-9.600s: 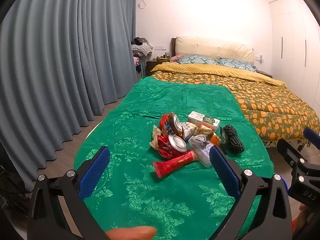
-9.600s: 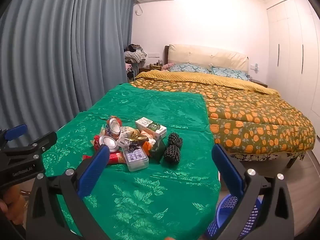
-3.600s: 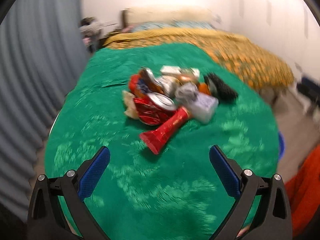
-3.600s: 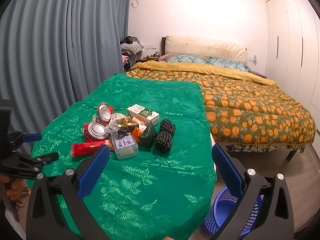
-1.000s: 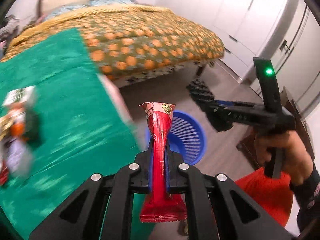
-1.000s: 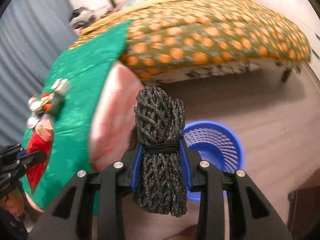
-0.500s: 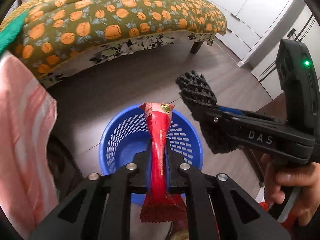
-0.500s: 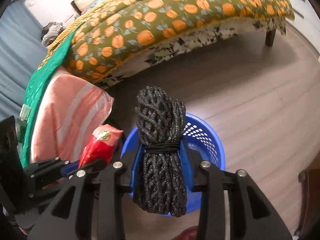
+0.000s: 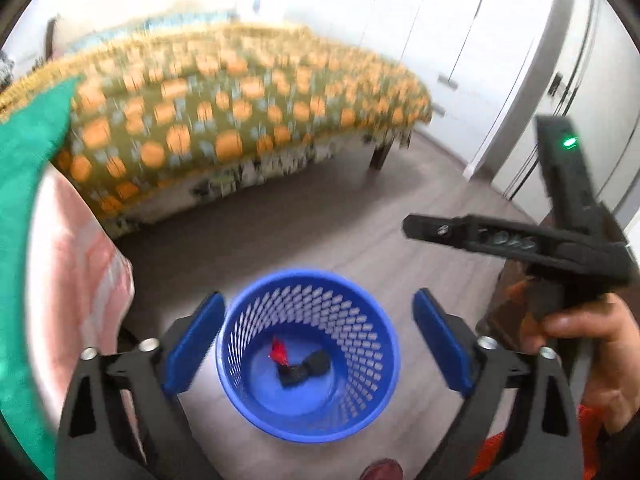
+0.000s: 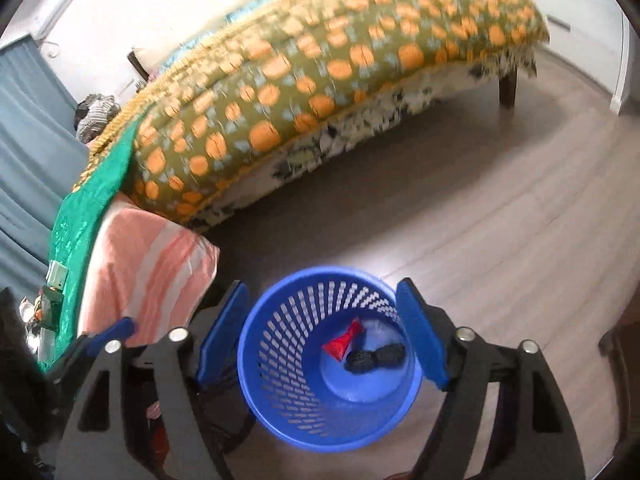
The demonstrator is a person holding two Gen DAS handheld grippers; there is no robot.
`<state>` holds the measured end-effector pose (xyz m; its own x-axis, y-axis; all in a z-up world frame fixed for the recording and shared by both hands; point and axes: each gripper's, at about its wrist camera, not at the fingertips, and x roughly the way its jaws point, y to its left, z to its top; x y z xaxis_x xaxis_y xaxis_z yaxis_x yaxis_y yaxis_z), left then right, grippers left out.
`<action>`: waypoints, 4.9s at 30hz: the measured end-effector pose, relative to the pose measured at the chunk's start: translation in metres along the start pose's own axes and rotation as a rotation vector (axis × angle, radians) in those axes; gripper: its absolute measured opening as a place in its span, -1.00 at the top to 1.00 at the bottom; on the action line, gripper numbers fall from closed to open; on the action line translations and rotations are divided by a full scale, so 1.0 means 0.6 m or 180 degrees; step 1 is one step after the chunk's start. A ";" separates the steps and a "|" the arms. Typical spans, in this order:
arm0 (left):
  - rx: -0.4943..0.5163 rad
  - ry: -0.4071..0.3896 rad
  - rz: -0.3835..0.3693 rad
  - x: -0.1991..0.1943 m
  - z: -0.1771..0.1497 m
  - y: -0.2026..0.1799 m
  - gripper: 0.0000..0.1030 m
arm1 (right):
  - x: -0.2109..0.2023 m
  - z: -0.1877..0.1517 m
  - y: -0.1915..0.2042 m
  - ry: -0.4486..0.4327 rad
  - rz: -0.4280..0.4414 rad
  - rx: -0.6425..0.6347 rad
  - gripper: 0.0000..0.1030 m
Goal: Collect trash
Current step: 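Carry wrapper and rope to the blue wastebasket and open both tools to drop them, then move both tools back over the trash pile on the table, then grasp the clear cartoon plastic box with the right tool while the left tool grasps the crushed red can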
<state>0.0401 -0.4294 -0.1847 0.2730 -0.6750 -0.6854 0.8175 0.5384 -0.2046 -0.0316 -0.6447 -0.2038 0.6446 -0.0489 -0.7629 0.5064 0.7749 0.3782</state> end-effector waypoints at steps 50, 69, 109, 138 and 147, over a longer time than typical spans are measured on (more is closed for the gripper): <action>-0.1467 0.0293 0.2101 -0.488 -0.286 0.528 -0.89 | 0.126 -0.254 0.793 0.0609 0.1168 -0.2556 -0.22; -0.1634 0.0021 0.2168 -0.470 -0.226 0.515 -0.89 | 0.023 -0.321 0.662 0.0362 0.0841 -0.2583 -0.22; -0.1875 0.0174 0.2106 -0.488 -0.207 0.660 -0.89 | 0.015 -0.309 0.667 0.0363 0.1032 -0.2506 -0.56; -0.0858 0.0359 0.1197 -0.485 -0.262 0.485 -0.79 | 0.027 -0.290 0.651 0.0752 0.0860 -0.2694 -0.48; -0.0658 0.0510 0.1523 -0.458 -0.243 0.456 -0.80 | 0.023 -0.287 0.670 0.0701 0.0763 -0.2709 -0.45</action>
<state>0.1149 -0.0232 -0.1542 0.4961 -0.2536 -0.8304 0.4996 0.8656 0.0342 0.0821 -0.2254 -0.1524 0.5100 0.2271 -0.8296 -0.2771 0.9565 0.0915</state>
